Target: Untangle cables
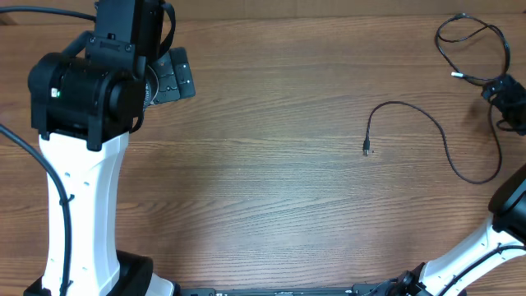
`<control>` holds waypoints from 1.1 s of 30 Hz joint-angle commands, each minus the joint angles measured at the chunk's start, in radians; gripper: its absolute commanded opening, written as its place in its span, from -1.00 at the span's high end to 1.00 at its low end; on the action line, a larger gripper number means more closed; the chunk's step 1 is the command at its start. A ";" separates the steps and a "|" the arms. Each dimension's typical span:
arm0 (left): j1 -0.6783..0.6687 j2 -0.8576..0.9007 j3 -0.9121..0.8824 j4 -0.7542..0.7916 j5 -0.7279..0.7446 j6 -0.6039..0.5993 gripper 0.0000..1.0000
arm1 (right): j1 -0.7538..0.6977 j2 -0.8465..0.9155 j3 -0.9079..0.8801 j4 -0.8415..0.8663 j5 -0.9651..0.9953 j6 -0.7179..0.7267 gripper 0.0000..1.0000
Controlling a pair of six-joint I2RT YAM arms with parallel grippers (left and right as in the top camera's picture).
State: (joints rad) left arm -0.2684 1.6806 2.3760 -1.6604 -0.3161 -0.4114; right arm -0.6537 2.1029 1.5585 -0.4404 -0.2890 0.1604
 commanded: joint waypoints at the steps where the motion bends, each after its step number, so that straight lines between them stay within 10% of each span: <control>1: 0.001 -0.050 0.031 0.018 0.043 0.034 -1.00 | 0.016 -0.081 0.121 -0.067 -0.157 -0.005 -0.99; 6: 0.001 -0.056 0.031 0.019 0.039 0.035 -1.00 | 0.090 -0.127 0.158 -0.158 -0.193 -0.026 -1.00; 15: 0.000 -0.056 0.031 0.013 0.036 0.061 -0.99 | 0.423 -0.118 0.156 -0.423 -0.228 -0.777 -0.99; 20: 0.000 -0.056 0.031 0.005 0.035 0.069 -1.00 | 0.583 -0.080 0.154 -0.459 -0.167 -0.872 -1.00; 33: 0.000 -0.056 0.030 -0.029 0.020 0.092 -1.00 | 0.680 0.041 0.149 -0.397 0.218 0.112 -0.69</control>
State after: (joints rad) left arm -0.2684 1.6363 2.3917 -1.6863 -0.2874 -0.3546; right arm 0.0322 2.1426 1.7061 -0.8196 -0.1864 -0.1101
